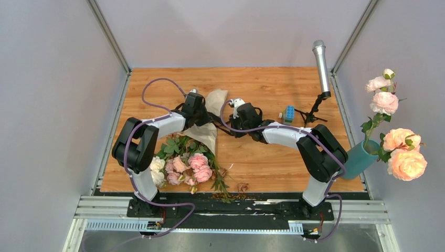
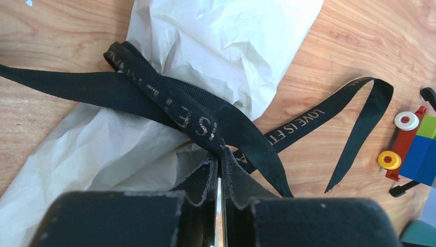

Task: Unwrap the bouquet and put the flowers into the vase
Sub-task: Untie the ribbon from the wrapping paper.

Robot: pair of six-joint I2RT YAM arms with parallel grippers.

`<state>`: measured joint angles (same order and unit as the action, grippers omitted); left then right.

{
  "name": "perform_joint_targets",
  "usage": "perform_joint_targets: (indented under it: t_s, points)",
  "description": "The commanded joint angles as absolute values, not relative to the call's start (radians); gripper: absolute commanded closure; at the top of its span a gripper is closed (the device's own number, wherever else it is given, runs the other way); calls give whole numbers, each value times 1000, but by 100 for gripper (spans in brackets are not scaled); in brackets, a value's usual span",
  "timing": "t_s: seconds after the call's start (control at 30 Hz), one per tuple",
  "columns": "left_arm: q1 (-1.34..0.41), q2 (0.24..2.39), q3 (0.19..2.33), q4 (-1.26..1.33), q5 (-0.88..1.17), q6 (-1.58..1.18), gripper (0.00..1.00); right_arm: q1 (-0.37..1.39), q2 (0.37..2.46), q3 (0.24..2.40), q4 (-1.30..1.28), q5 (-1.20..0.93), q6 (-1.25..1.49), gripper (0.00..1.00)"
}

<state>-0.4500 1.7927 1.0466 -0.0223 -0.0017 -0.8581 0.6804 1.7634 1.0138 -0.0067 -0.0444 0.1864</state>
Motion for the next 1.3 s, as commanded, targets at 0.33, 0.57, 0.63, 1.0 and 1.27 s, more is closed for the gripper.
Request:
perform_joint_targets:
  t_s: [0.33,0.57,0.63,1.0,1.27]
  points:
    - [-339,1676,1060,-89,180,-749,92,677,1723,1037,-77,176,185,100]
    - [-260,1635,1058,-204,202,-615,94,673,1731,1042,-98,211,202,100]
    - [-229,1622,1048,-213,192,-594,95,672,1737,1043,-102,213,209,100]
    - [-56,1624,1005,-222,210,-563,92,667,1747,1046,-135,167,231,100]
    - [-54,1549,1047,-326,138,-445,56,666,1720,1063,-152,142,208,93]
